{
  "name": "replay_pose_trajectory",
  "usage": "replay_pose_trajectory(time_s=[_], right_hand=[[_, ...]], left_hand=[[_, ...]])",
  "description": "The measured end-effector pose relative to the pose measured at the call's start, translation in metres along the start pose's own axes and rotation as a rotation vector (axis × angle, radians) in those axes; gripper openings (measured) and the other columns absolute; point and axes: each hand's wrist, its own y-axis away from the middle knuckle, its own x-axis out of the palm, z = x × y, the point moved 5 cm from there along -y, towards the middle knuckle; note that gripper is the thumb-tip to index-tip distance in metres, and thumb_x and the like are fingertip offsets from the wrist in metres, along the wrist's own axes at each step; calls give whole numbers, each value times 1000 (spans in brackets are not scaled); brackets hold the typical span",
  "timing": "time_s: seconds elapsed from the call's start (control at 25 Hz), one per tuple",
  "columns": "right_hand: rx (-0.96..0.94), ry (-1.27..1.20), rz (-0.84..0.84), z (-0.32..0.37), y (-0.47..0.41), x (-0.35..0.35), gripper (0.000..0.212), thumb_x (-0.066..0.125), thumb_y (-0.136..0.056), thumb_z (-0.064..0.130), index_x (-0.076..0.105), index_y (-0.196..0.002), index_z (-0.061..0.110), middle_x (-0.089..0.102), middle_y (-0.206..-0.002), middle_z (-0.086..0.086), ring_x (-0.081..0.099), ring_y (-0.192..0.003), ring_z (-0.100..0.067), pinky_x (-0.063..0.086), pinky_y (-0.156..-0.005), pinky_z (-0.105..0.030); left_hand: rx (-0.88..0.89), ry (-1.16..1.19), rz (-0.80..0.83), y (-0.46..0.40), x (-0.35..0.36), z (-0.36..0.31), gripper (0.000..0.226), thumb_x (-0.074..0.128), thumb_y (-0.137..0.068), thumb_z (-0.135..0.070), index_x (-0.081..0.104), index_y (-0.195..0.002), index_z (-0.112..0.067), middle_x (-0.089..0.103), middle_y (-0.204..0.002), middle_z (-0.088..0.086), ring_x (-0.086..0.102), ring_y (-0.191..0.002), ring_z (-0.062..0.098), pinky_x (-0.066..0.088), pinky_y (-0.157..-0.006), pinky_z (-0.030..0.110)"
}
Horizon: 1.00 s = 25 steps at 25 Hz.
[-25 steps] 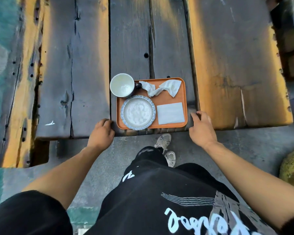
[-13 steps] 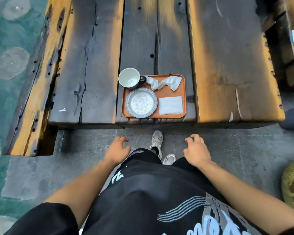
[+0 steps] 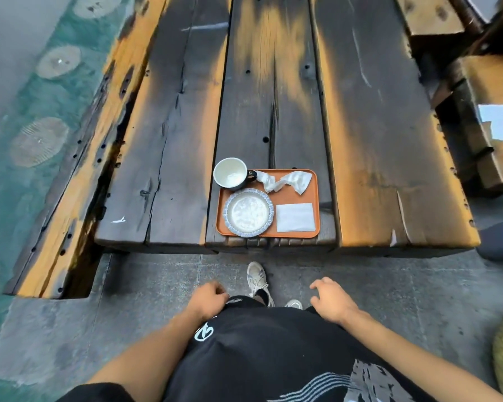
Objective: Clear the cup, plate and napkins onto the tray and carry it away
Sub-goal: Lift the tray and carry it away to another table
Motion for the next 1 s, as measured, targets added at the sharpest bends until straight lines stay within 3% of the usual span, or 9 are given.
replay_pose_trajectory(time_s=[0.28,0.4,0.48,0.64,0.76,0.88,1.0], right_hand=[[81,-11,9,8,-20,-27,30,51,-98,23,66,-124,19,59,-130,-2,59,-119,-19,46,-104,-31],[122,-49,-5,18,-33,-42,25,51,-96,21,72,-109,14,69,-116,-2,64,-112,-19,51,-97,-32],[158,-86,-10,23,-39,-50,25,51,-95,18,74,-100,10,74,-106,-2,68,-104,-18,54,-91,-32],[229,-199,-92,31,-49,-69,25,49,-91,17,71,-80,18,71,-90,6,65,-86,-11,52,-79,-28],[271,-255,-191,32,-57,-81,28,48,-93,18,70,-76,16,71,-84,4,65,-81,-13,53,-77,-32],[303,-259,-246,32,-64,-95,31,45,-96,19,67,-74,11,68,-79,1,63,-76,-14,53,-74,-35],[342,-286,-291,28,-72,-110,28,44,-97,18,65,-79,15,69,-86,0,62,-79,-16,53,-75,-34]], left_hand=[[-17,32,-49,-25,-36,-20,19,51,-92,-19,58,-74,-18,71,-85,7,61,-82,26,43,-71,33],[-4,53,-86,-41,-59,-27,26,50,-91,-18,52,-65,-17,64,-72,4,57,-74,26,42,-68,35],[4,64,-91,-49,-71,-32,25,49,-91,-18,53,-66,-18,65,-72,2,58,-73,24,43,-68,34],[45,65,-85,-66,-94,-38,23,48,-91,-20,55,-69,-21,69,-81,4,61,-78,24,44,-69,32],[90,65,-70,-78,-108,-44,19,48,-93,-19,58,-78,-18,74,-93,8,64,-85,26,45,-73,32],[91,90,-81,-92,-119,-49,21,48,-94,-18,60,-77,-17,74,-90,10,67,-85,28,48,-72,34],[49,180,-67,-105,-126,-52,24,49,-94,-19,62,-75,-9,73,-83,13,68,-83,32,54,-73,40]])
